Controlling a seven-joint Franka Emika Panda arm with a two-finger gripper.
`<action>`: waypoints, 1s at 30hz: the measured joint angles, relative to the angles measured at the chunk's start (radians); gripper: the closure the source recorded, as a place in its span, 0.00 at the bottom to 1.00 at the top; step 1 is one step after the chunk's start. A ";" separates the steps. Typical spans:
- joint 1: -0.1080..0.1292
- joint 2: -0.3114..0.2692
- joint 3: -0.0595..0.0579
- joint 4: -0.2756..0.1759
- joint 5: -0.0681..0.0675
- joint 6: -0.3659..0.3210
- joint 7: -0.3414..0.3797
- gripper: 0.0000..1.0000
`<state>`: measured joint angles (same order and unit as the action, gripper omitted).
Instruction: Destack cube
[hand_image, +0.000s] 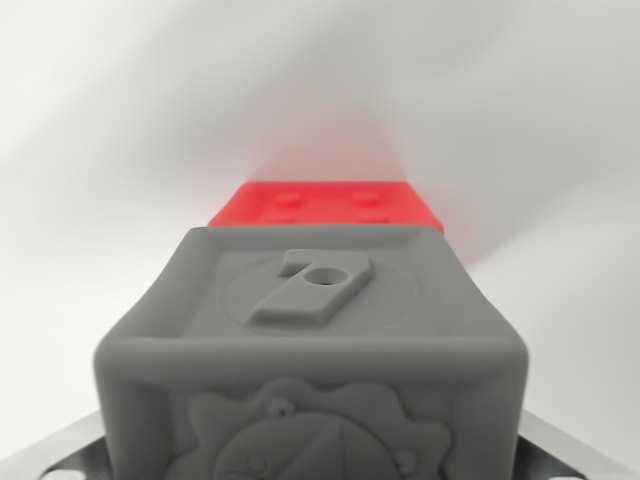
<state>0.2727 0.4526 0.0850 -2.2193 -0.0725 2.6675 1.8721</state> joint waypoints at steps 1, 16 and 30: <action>0.000 0.000 0.000 0.000 0.000 0.000 0.000 1.00; 0.000 0.000 0.000 0.000 0.000 0.000 0.000 1.00; 0.000 -0.020 0.000 -0.002 0.001 -0.014 -0.001 1.00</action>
<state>0.2725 0.4330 0.0853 -2.2214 -0.0715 2.6537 1.8715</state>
